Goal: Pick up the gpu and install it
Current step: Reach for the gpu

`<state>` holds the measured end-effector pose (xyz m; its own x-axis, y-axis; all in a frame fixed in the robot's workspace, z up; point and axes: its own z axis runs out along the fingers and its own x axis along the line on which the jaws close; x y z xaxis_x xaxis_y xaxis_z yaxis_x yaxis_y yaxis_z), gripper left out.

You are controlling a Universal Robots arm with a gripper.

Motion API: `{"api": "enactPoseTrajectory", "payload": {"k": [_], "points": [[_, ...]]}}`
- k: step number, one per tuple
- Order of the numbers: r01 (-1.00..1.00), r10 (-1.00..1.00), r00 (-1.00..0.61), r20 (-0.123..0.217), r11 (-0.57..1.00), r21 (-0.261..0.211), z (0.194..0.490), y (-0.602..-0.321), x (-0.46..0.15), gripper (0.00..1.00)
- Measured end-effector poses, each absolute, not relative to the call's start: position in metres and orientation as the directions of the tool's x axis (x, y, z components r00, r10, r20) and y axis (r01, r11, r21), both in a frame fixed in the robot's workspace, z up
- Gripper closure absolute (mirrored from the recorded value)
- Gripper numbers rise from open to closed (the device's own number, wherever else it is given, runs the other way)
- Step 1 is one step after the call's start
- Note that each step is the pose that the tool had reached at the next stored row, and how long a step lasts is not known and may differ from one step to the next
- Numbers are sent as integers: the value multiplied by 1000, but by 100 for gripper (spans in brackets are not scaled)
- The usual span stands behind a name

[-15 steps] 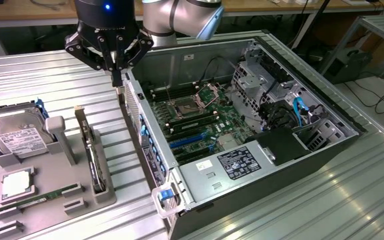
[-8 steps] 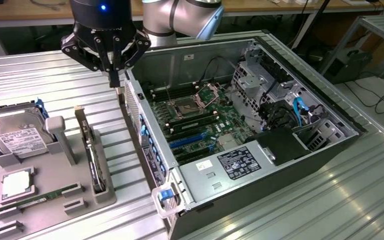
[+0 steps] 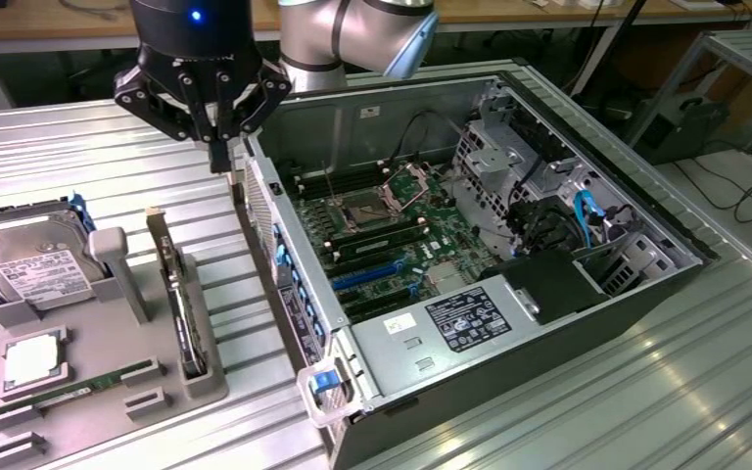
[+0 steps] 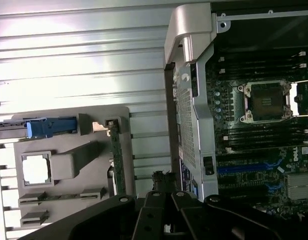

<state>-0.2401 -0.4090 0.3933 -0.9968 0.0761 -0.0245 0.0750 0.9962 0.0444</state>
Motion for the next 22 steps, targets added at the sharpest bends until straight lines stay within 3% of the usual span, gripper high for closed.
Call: {"api": "enactPoseTrajectory", "payload": {"k": [22], "points": [[75,76,-997,-24,996,44,393,-414,-256,89]]}}
